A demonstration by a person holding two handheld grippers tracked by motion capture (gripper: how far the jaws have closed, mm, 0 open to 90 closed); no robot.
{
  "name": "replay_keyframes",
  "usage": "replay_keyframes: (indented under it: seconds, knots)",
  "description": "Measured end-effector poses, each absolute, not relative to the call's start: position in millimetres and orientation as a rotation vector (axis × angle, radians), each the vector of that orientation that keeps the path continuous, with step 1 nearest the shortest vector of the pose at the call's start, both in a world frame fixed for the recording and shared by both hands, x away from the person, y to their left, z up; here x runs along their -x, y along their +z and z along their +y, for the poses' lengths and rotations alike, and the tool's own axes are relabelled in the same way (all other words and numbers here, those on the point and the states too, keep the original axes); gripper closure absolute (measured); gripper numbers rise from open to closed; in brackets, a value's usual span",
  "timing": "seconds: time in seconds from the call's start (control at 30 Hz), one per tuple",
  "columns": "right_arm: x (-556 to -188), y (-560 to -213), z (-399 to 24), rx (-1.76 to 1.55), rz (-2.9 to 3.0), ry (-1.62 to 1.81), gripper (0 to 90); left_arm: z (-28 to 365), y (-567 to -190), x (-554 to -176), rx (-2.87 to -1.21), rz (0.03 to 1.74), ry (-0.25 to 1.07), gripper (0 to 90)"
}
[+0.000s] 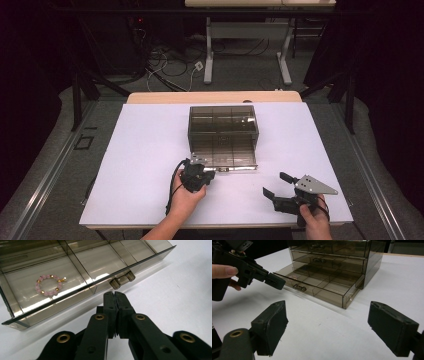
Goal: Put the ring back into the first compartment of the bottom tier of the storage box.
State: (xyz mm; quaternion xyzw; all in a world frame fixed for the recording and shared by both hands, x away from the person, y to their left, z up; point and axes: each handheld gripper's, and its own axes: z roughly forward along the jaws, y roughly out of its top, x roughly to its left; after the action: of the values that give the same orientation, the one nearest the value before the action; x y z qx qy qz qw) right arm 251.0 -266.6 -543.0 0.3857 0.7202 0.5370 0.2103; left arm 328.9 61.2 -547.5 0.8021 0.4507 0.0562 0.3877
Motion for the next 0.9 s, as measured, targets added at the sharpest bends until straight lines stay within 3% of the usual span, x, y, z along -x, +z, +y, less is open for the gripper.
replay_keyframes:
  seconds: [0.9]
  knots:
    - [-251.2,-543.2,-266.3,-1.071,2.007,1.492,15.0,52.1,-558.3,-338.8,-2.029,1.191,0.129,90.0]
